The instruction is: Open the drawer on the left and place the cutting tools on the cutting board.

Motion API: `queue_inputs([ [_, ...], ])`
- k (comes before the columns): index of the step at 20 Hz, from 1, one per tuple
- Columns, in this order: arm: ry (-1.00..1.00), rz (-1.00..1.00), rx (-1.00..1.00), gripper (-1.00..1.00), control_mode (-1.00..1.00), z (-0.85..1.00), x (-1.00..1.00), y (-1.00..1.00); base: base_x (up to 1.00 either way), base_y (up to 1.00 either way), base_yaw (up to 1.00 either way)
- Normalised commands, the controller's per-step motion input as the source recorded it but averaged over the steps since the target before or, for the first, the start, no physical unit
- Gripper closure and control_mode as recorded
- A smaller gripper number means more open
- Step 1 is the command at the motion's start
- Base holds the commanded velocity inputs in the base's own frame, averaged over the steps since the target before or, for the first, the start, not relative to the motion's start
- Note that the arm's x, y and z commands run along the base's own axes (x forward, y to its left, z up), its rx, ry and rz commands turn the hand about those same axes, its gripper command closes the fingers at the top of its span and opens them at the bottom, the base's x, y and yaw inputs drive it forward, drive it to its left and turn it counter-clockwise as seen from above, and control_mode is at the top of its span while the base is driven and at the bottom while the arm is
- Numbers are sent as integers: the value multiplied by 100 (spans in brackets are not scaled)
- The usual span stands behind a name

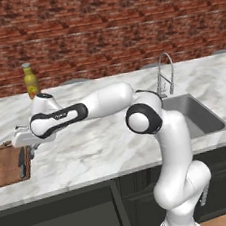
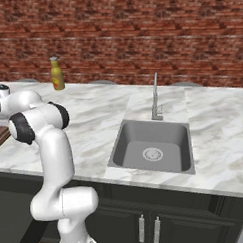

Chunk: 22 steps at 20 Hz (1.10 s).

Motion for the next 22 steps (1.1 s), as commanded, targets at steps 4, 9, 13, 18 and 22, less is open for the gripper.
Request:
queue_inputs([
  [4, 4, 0, 0, 100, -100, -23, 0, 17, 0, 0, 0],
  [9, 5, 0, 0, 100, -100, -31, 11, 18, 0, 0, 0],
  [13, 3, 0, 0, 100, -100, -25, 15, 20, 0, 0, 0],
  [18, 0, 0, 0, 100, -100, -11, 8, 26, 0, 0, 0],
  [22, 1, 0, 0, 100, -100, -9, 15, 31, 0, 0, 0],
])
